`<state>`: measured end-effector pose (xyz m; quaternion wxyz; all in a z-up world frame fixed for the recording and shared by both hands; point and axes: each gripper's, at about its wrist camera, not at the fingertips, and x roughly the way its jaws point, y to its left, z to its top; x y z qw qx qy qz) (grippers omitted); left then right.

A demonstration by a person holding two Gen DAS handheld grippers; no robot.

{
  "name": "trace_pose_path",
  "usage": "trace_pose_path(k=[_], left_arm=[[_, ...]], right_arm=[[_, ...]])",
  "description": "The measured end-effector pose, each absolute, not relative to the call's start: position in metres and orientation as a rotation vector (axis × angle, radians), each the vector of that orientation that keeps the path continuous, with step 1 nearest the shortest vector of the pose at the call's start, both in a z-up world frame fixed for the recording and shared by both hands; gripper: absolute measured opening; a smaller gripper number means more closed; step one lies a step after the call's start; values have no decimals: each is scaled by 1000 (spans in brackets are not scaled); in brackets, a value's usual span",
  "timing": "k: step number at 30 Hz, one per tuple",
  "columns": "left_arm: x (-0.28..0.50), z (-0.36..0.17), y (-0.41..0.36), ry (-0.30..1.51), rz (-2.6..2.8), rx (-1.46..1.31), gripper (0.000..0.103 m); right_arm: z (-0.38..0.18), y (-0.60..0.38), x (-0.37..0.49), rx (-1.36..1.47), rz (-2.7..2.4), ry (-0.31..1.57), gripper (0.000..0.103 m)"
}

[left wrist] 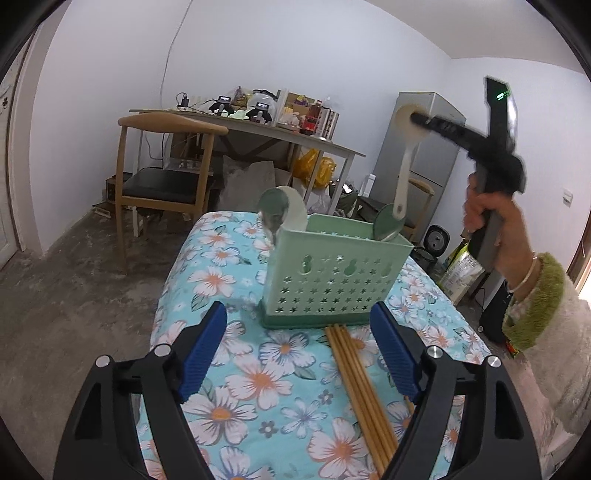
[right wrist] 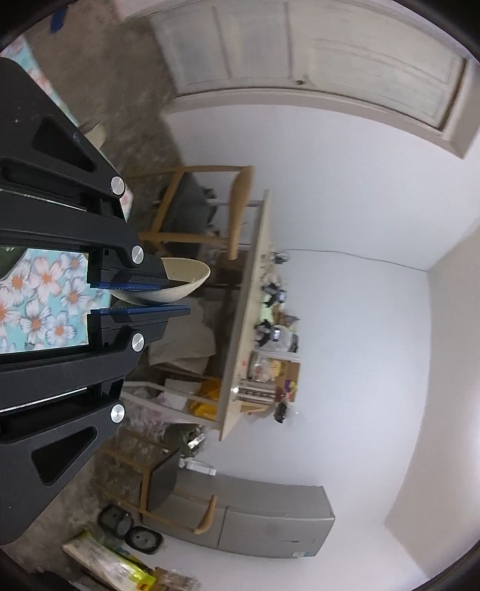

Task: Organize utensils
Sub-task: 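Lower ladle and metal spoon into the green holder and open both tools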

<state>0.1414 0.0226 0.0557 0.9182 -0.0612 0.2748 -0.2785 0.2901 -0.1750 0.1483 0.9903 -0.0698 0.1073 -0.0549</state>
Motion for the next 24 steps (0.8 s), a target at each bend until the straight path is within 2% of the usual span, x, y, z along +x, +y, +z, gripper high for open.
trace_pose_path(k=[12,15,16,17,24], left_arm=[[148,45,35,582,-550,-155,77],[146,45,35,589,-554,-158,77],[147,45,35,589,-555,-157,77],[146,45,34,590,-556,-157,77],[140,48,28,592,-572,-153,77]], right_arm=[[107,-163,293,-180,-78,314,7],[105,-162,283,-173,-54,330,24],[105,-162,280,-170,-49,331,36],[107,-162,272,-164,-47,321,41],[122,-173,237,-84,-39,300,45]])
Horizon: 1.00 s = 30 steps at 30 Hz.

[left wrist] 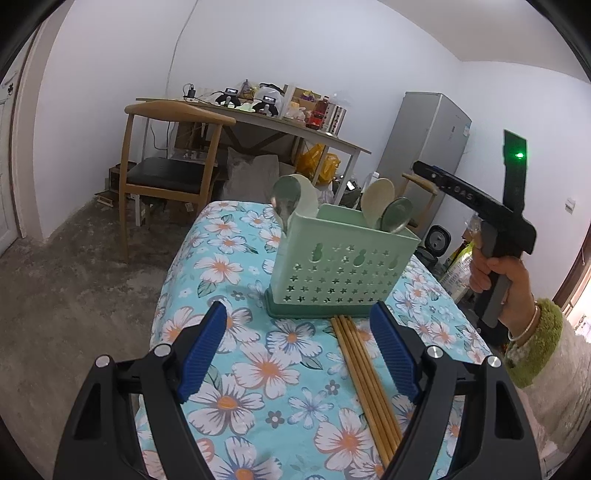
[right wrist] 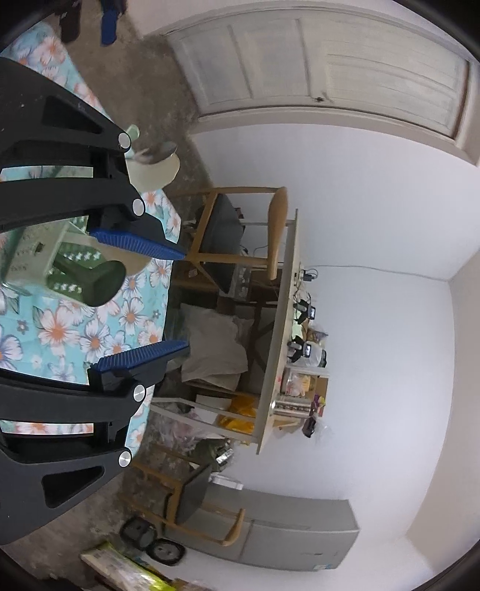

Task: Organize utensils
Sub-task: 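Lower ladle and metal spoon into the green holder and open both tools, then move both tools down to the wooden chopsticks beside the holder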

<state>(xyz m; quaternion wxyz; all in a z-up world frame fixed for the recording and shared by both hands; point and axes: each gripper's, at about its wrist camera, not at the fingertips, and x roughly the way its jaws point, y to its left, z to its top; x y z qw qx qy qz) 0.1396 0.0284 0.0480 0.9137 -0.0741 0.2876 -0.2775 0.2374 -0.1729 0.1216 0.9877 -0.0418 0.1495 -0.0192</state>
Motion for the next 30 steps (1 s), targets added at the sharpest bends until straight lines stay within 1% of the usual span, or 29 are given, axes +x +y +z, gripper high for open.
trace_pose_path(k=[3,5,8,10,13,17,18,20,21,23,26,30], left_arm=[[135,49,23,593,-584,-144,77],[132,48,19,601,-589,-133,78],[130,43,13,633,-599,-116,79],[128,37,7,665,-602,-101,79],[129,23,-3,735,-598,-79,79],[131,0,-20,842,-604,-56,79],[132,-5,-24,863,-604,-49,79],[132,-16,-30,907,-605,-38,79],[131,-20,-31,922,-607,-36,79],[130,-32,-33,963,-606,-41,79],[135,-49,-31,1033,-599,-70,79],[138,-54,-25,1043,-606,-120,79]], right_arm=[[129,-184,214,-12,-32,299,50],[131,-190,196,39,-24,308,58],[124,-200,169,137,22,369,64],[111,-204,152,197,42,438,66],[87,-207,139,282,50,547,66],[36,-213,119,481,55,719,66],[23,-214,115,534,57,755,66],[0,-213,108,635,80,809,58],[-10,-212,107,673,94,832,57],[-27,-208,108,736,117,882,50],[-45,-204,114,798,141,940,42],[-57,-193,129,833,173,982,40]])
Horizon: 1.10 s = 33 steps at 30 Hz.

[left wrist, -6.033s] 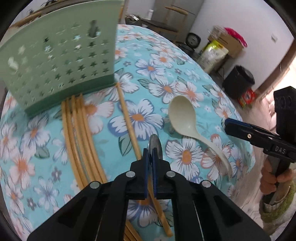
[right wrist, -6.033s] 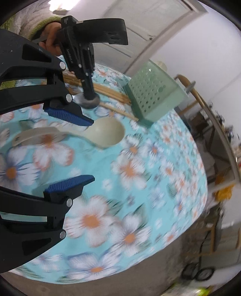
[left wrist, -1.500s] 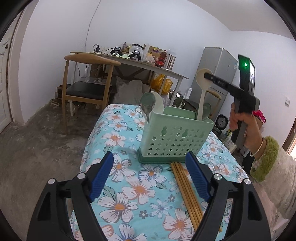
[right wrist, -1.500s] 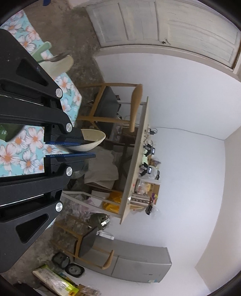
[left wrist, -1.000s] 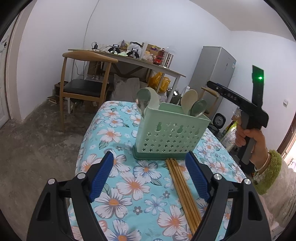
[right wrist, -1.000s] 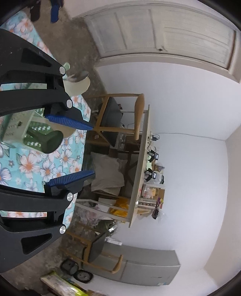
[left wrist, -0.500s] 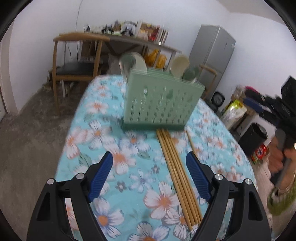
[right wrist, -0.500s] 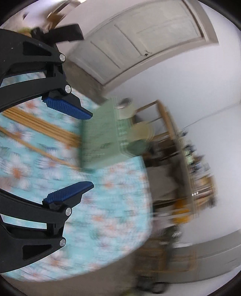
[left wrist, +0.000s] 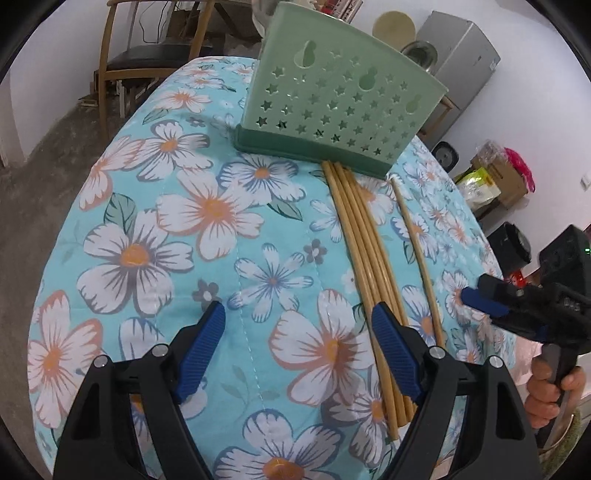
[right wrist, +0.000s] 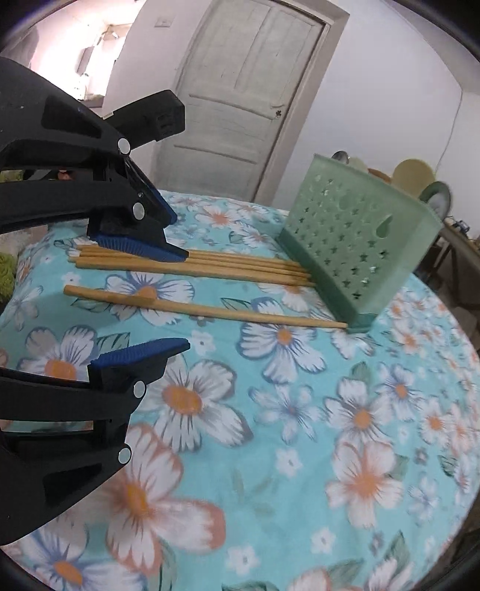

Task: Organize utensils

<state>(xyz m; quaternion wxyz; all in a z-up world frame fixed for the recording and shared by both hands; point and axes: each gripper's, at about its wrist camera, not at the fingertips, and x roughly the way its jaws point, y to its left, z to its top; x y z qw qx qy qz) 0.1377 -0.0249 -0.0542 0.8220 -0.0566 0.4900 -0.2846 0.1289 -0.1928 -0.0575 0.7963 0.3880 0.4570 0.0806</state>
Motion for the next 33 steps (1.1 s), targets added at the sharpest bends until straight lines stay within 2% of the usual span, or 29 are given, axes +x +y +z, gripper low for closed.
trace_pose_path(k=[6,9,11,19,20,23,24,28,30,33], left_arm=[[138,-55,-21,1044,-626,-156,84],[141,-55,-21,1057,-654,-161,93],[142,-55,-26,1068,-679,-140,96],[142,-51,-27,1068,-702,-132,97],[142,-49,-26,1066,-711,-145,95],[140,-39,-23,1032,-744,-160,81],[139,-37,-24,1024,-753,-161,73],[141,-36,-34,1049,-819,-205,53],[145,-43,-40,1089,-846,-244,38],[153,-56,-43,1152,-859,-316,25]], right_arm=[[-70,-173,149,783,142,1039,34],[-74,-165,152,737,124,1042,22],[-78,-165,153,727,103,1047,9],[-87,-187,139,818,90,1030,5],[-86,-191,134,814,81,1028,5],[-85,-200,125,817,56,1019,5],[-86,-203,123,826,53,1016,5],[-91,-212,117,862,62,1008,5],[-88,-210,116,841,57,1008,5],[-87,-209,116,831,56,1006,5]])
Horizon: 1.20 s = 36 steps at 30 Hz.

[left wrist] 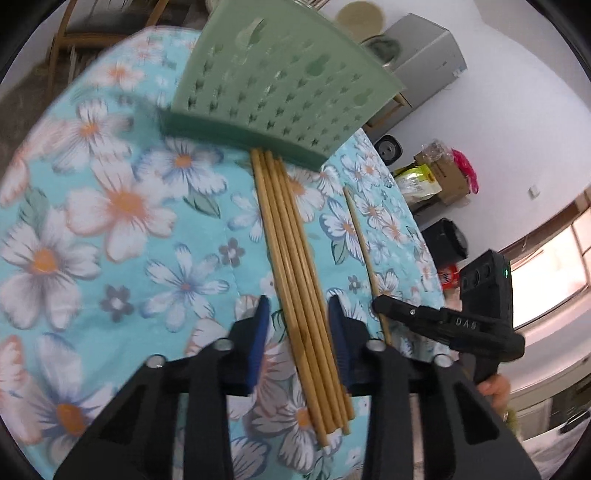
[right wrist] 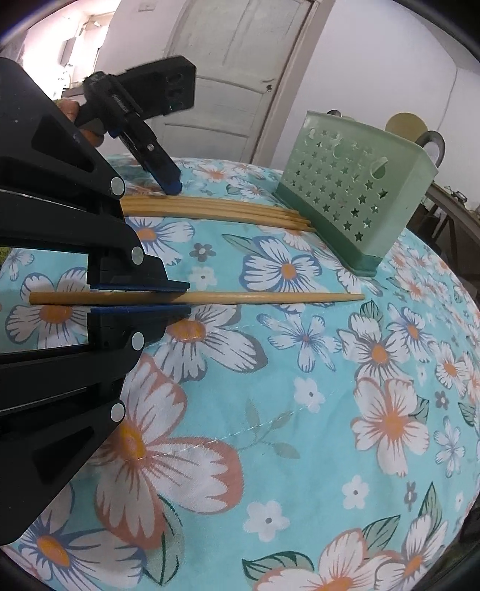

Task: Organize utensils

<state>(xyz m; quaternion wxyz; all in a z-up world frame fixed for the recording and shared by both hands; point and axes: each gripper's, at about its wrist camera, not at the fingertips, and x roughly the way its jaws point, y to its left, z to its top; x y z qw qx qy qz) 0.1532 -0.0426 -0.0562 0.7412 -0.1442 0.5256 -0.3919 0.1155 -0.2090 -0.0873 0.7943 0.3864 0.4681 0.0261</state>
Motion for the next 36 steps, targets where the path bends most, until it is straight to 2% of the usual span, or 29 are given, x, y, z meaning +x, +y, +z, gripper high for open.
trace_pose_path(k=[6,14,19,36], left_arm=[[168,-81,-33,1246,-844,-494,14],[175,-93,-28,1281,-865,-612,13],[172,-94,-26,1273,-860,-637,5],[137,-55,21,1122,-671,-495,5]], right_arm=[[-88,-210,114,838,63,1000,5],[-89,-214,109,848,67,995,4],[-89,-215,108,848,65,993,4],[-78,-207,90,759,56,1047,5]])
